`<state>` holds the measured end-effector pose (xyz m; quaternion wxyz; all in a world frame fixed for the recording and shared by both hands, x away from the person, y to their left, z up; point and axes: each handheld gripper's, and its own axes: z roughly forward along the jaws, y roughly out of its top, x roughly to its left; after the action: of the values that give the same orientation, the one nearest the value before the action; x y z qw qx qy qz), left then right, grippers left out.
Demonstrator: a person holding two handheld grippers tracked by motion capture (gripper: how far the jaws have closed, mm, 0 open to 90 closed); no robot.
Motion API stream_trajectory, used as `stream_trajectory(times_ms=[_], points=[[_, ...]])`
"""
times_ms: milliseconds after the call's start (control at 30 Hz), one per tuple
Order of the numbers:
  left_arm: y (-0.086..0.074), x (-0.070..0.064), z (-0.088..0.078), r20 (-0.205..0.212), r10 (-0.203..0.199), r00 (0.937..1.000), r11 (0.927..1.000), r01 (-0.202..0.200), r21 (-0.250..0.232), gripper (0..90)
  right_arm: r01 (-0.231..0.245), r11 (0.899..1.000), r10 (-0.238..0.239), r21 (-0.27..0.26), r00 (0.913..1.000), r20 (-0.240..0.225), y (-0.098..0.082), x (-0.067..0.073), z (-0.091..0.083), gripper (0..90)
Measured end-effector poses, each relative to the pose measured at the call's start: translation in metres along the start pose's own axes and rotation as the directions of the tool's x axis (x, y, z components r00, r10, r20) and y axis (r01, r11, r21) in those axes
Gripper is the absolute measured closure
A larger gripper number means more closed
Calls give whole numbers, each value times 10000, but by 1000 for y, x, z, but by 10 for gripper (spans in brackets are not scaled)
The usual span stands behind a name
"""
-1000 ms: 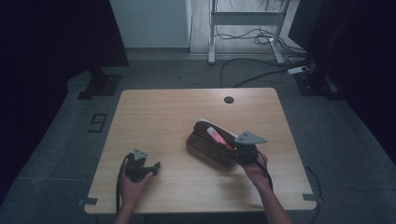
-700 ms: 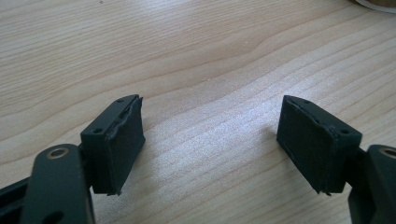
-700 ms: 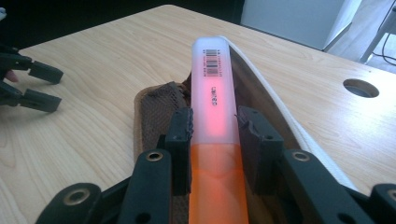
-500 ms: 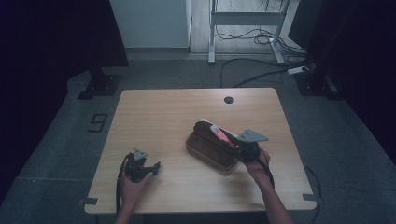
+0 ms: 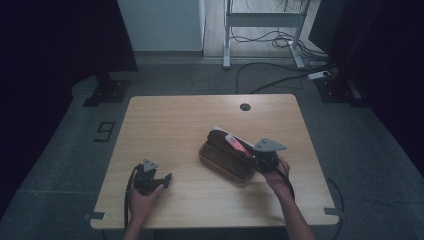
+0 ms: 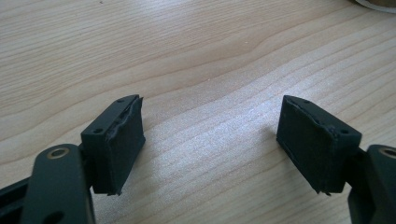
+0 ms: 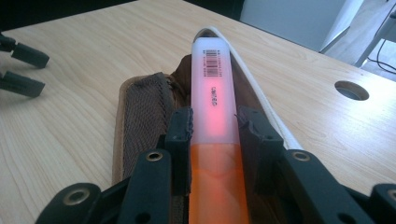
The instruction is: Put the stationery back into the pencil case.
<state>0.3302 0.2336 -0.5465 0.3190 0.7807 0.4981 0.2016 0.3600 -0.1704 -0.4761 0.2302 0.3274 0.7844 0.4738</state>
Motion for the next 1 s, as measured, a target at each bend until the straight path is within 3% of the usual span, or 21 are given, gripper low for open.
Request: stream_trajectory(times_ms=[300, 800, 1000], points=[[0, 0, 0, 0, -3, 10000, 10000, 3, -5, 228, 218, 9988, -217, 434, 9998, -35, -3, 4, 7, 569], [0, 0, 0, 9, 0, 10000, 10000, 0, -2, 228, 41, 9999, -42, 133, 10000, 54, -1, 9, 2, 500], [0, 0, 0, 11, 11, 10000, 10000, -11, -2, 229, -204, 9998, 205, 22, 9997, -127, -2, 15, 3, 456]])
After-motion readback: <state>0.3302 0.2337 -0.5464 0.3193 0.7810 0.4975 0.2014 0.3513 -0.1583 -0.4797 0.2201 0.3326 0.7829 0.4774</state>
